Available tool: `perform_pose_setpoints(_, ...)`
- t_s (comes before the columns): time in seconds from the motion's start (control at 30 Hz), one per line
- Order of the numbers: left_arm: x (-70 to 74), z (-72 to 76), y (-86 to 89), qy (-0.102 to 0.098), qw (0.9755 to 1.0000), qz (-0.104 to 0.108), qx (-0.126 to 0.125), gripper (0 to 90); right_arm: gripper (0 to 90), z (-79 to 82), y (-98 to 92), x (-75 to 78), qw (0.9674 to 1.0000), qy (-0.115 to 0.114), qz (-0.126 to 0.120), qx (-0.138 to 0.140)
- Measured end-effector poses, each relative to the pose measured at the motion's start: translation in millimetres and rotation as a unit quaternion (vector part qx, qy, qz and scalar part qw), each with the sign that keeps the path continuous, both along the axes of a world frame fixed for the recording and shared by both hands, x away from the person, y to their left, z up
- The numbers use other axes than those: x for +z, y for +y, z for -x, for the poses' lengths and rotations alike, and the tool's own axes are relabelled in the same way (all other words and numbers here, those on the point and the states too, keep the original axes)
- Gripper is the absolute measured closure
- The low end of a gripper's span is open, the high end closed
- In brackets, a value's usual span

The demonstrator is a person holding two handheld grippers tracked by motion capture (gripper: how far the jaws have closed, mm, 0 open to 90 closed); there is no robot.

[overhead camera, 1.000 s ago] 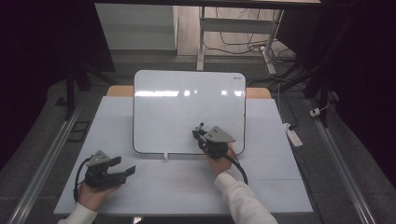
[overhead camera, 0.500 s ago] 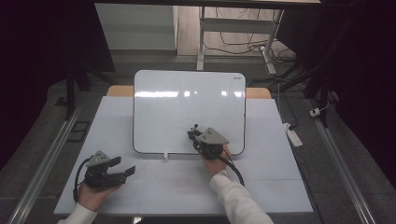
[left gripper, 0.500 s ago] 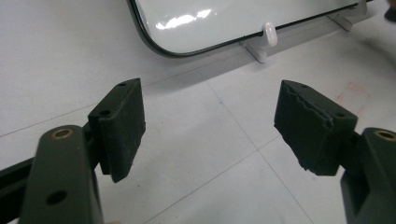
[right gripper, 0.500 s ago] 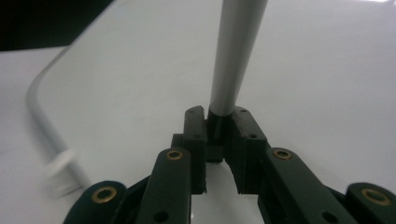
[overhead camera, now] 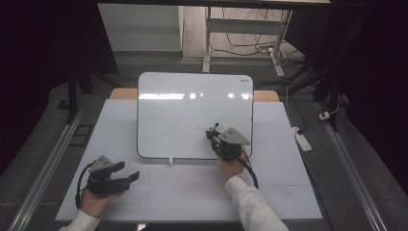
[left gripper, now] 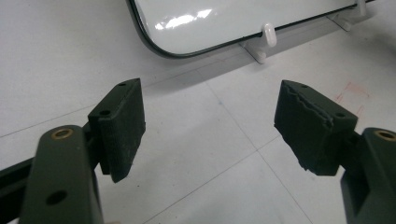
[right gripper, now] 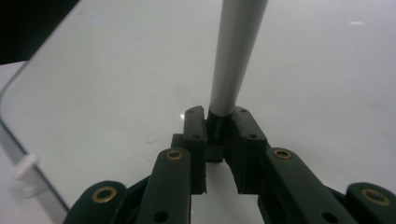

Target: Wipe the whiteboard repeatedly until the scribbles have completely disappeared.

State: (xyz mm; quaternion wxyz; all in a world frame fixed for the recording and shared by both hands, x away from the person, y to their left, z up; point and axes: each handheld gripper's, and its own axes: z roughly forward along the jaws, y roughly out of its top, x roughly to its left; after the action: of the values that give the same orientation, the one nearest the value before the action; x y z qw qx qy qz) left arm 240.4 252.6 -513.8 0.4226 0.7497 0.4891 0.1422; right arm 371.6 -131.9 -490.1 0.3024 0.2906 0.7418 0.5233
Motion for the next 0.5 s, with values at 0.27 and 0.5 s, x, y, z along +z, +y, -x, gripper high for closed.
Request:
perform_pose_setpoints(0.27,-0.5,-1.1,-1.3,0.002,1.0,-0.002,0.0,25.9,77.9,13.8,22.4,-14.5,0.998,0.001,0.032,0.055)
perform_pose_setpoints(0.5,-0.5,-1.4,0.2,0.001,1.0,-0.001,-0.002,25.9,77.9,10.4,3.5,-7.3,0.9998,0.0,0.016,0.006)
